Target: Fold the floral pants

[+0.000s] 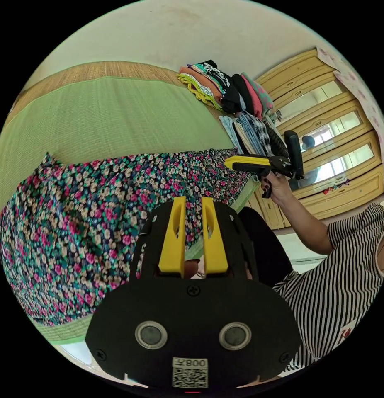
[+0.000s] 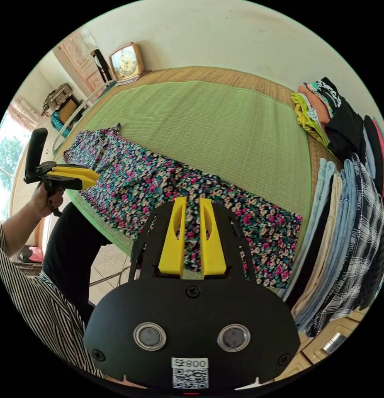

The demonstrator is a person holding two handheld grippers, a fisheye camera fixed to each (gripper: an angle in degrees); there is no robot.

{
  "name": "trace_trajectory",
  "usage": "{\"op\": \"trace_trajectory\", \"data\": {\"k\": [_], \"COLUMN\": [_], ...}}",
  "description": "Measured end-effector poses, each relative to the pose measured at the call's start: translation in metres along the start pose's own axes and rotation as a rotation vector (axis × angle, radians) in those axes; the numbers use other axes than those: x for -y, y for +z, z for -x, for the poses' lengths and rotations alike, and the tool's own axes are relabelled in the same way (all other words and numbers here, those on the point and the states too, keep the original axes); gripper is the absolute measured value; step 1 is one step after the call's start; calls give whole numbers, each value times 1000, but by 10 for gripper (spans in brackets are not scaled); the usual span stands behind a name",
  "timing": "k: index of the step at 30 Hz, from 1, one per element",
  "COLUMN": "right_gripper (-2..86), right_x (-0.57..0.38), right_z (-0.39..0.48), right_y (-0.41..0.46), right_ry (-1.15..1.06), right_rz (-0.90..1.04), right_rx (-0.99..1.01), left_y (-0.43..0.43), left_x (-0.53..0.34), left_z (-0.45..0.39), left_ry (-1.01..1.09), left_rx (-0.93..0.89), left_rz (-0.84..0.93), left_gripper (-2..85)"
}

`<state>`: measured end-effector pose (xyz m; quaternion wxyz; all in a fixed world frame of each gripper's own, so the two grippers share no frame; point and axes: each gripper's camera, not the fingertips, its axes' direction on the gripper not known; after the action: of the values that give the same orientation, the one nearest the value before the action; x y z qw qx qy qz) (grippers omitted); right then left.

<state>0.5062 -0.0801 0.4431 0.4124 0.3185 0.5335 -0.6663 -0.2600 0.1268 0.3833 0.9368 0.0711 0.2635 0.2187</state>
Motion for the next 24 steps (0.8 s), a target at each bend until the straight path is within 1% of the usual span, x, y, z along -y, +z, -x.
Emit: {"op": "trace_trajectory", "data": {"k": [2, 5, 9, 11, 16, 21, 24], "right_gripper": [60, 56, 28, 17, 2, 2, 3], "right_x": [2, 1, -3, -6, -17, -33, -34], "right_z": [-10, -21, -30, -31, -40, -59, -69], "right_y": [5, 14, 26, 26, 20, -2, 5], "right_ry": [30, 59, 88, 87, 110, 161, 173], "right_rz": [13, 22, 33, 22, -8, -108, -83], "right_rx": [-39, -30, -47, -55, -42, -13, 19], "left_y": [31, 65, 98, 107, 113, 117, 133], "left_x": [33, 63, 79, 82, 86, 94, 104], "left_z": [-3, -5, -5, -5, -16, -30, -31], "left_ry": [-10, -26, -46, -51, -30, 1, 7], "left_rx": [-6, 18, 89, 91, 91, 104, 119], "left_rz": [13, 39, 102, 84, 29, -43, -17], "left_gripper": [70, 67, 43, 24, 10, 9, 12]}}
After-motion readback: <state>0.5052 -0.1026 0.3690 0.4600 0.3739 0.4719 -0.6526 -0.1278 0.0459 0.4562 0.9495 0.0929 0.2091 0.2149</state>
